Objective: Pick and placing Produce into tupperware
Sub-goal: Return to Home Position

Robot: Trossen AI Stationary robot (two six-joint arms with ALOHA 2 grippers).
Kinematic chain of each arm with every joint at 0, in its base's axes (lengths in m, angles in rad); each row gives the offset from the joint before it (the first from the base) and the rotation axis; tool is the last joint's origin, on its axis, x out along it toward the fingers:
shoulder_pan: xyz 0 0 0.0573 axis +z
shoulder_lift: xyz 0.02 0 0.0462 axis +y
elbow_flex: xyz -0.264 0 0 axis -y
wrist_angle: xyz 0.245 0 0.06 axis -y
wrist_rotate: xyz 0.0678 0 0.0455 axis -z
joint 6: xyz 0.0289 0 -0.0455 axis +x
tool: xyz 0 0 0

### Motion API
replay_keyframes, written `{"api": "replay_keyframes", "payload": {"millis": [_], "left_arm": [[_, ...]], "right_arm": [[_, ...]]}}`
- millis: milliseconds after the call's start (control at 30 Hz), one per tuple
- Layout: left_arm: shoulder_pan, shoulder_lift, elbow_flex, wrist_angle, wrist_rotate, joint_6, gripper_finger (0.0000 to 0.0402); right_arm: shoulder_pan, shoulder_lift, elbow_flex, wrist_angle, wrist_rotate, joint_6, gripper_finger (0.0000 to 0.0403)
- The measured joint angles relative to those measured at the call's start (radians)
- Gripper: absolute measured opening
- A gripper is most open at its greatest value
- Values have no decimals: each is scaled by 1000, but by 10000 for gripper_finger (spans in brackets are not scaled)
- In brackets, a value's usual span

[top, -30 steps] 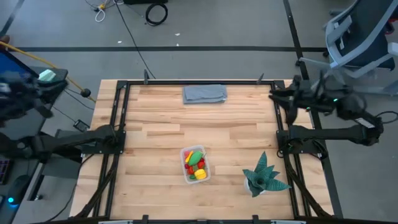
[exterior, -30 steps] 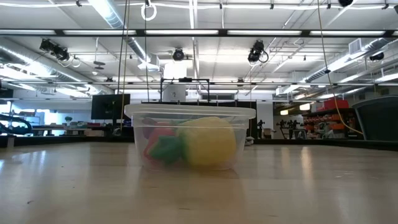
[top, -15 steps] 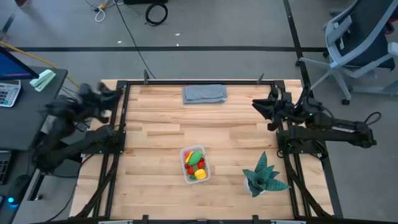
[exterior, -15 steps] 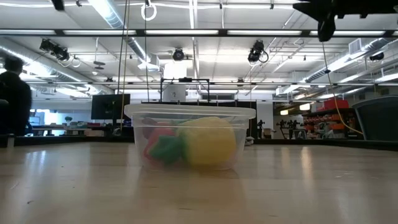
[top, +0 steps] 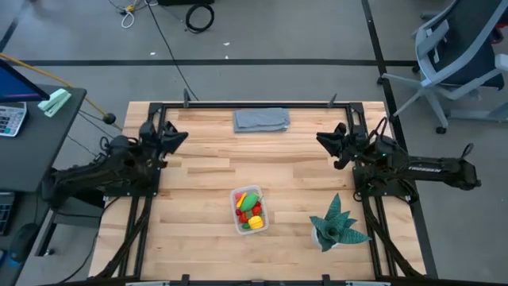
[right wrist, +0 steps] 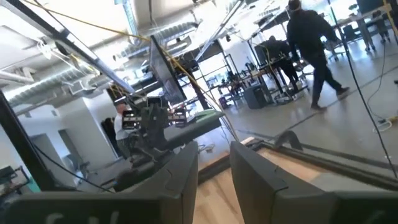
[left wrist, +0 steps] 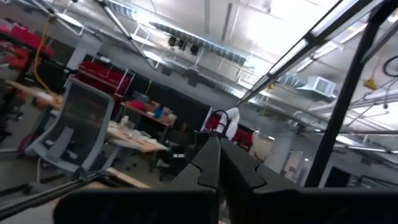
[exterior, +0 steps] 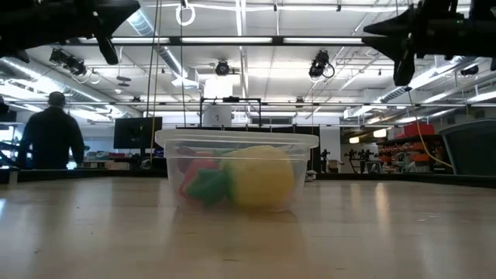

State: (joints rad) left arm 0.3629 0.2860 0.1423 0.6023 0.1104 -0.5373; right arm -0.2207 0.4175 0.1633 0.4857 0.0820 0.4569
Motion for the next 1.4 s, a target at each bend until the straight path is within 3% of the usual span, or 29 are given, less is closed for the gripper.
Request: {"api": "replay_keyframes", "payload": {"millis": [233,400,567,833,1100,1400], "left_arm": [[-133,54,-4,-4,-121,85,9],[-171,82,-4,-129,-187,117,26],[-176,87,-4,-212,-196,116,24],[-183,87,-4,-214,-196,119,12],[-223,87,-4,-257,-257,134,24],[-259,87,-4,-353,-257,113,24]], "right_arm": [[0,0,-78,19,0,66,103],[0,0,-104,20,0,65,105],[0,1,-129,14,0,62,105],[-2,0,-153,1,-3,95,105],[-2,-1,-153,6,-3,81,105],[-2,-1,-153,5,-4,90,106]]}}
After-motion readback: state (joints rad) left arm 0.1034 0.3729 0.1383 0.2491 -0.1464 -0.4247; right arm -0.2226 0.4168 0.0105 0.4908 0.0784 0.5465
